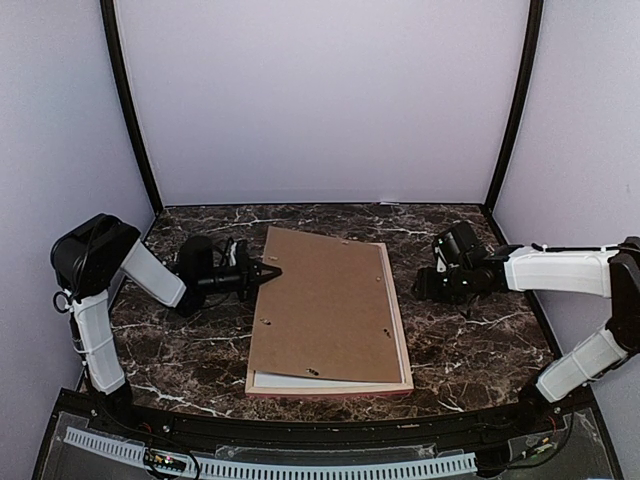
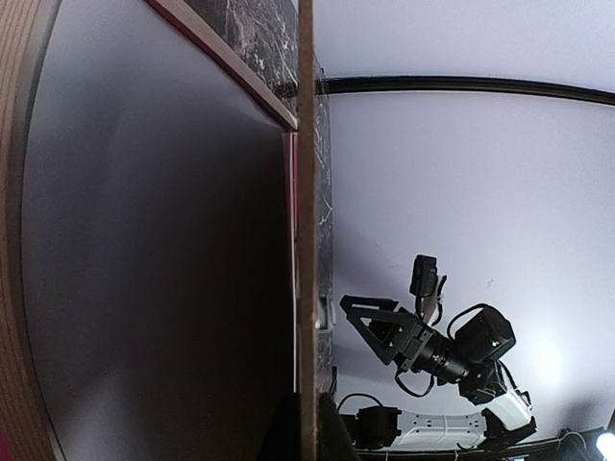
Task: Put the photo into the frame
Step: Place the backboard on the frame body.
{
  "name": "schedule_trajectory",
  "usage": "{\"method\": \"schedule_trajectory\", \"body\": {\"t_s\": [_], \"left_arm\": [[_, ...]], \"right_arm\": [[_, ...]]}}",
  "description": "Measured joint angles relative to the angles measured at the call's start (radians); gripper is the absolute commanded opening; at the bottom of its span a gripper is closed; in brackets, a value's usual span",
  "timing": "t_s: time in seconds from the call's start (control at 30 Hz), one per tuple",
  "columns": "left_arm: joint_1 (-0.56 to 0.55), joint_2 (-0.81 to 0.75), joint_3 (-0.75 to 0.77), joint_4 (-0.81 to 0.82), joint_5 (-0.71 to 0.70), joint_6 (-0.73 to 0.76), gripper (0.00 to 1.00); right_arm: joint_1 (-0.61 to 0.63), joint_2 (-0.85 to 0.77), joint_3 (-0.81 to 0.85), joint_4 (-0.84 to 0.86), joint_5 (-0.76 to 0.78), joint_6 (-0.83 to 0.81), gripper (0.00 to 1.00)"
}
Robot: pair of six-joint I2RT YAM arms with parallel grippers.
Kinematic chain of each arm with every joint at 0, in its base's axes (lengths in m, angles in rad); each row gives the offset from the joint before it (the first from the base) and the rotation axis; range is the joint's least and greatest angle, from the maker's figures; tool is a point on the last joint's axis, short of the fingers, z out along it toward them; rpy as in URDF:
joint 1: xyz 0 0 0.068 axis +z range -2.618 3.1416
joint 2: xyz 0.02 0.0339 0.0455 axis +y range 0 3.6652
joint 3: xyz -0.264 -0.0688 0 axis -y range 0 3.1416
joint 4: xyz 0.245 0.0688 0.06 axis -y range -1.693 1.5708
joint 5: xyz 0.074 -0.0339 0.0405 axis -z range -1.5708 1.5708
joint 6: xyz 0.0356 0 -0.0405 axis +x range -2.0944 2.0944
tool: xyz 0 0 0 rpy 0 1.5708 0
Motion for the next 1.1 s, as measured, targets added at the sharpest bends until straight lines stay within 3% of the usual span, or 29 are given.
{"method": "schedule_trajectory", "body": {"t_s": [0.63, 0.77, 1.1], "left_arm": [[-0.035, 0.015, 0.008, 0.006, -0.021, -0.015, 0.03], [-0.038, 0.019, 0.010, 0.000, -0.022, -0.009, 0.14], [-0.047, 0.019, 0.038, -0.071, -0.014, 0.027, 0.55]], "right_arm": [[0.000, 0.018, -0.026, 0.025, -0.019, 0.000, 0.62], [0.000, 0.020, -0.028, 0.028, -0.022, 0.000, 0.62], [-0.001, 0.023, -0.031, 0.039, -0.034, 0.000, 0.62]]}}
